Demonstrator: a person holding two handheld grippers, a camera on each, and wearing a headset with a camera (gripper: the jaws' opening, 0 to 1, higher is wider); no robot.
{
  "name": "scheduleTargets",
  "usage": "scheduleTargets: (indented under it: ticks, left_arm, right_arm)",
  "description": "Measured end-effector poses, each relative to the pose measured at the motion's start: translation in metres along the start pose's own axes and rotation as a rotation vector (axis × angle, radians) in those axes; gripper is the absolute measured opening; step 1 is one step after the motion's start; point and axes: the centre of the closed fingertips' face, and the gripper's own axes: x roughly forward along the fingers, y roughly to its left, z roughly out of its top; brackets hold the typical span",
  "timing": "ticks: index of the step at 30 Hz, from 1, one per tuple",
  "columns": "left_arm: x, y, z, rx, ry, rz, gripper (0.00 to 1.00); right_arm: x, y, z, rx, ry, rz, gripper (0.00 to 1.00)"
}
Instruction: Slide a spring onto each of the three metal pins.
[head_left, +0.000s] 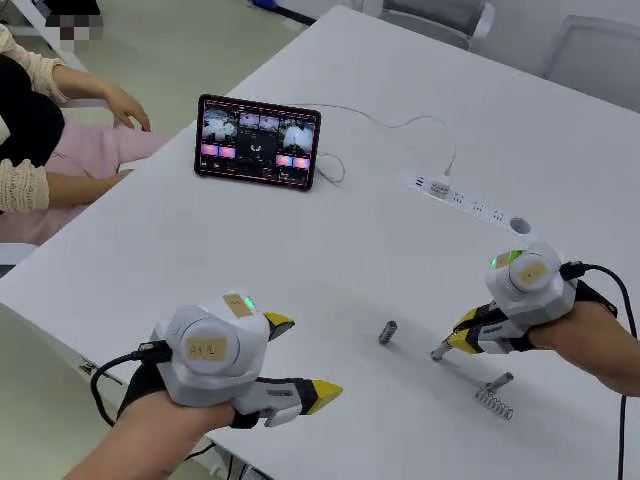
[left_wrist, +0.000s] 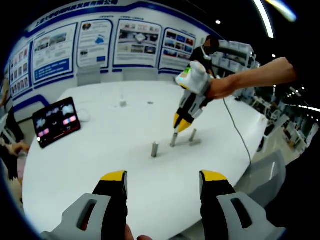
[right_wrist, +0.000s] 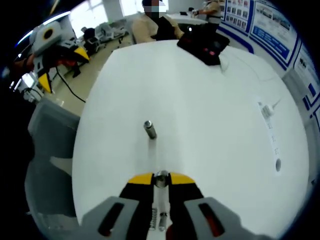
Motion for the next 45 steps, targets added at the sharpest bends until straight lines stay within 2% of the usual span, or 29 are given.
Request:
scheduleTargets:
  ticks: [21,35,38,41,45]
  left_arm:
    - [-0.009,0.006,-0.002,-0.003,0.0,0.026,0.58]
    - [-0.013,0.003,-0.004,-0.003,0.006,0.033,0.58]
    - [-0.014,0.003,-0.004,-0.002,0.005,0.033,0.58]
    - [-0.014,0.004,-0.003,-0.003,0.003,0.034,0.58]
    - [-0.013,0.004,-0.003,0.005,0.005,0.029,0.58]
  right_arm:
    - [0.022,0.001,-0.01,-0.028,0.042,-0.008,0.13]
    - [0.034,0.002,-0.014,-0.017,0.054,-0.002,0.13]
    - [0.037,0.002,-0.013,-0.014,0.057,0.0,0.16]
    - [0.036,0.003,-0.014,-0.01,0.067,-0.008,0.25]
    - [0.032,0.007,-0.013,0.025,0.041,-0.005,0.28]
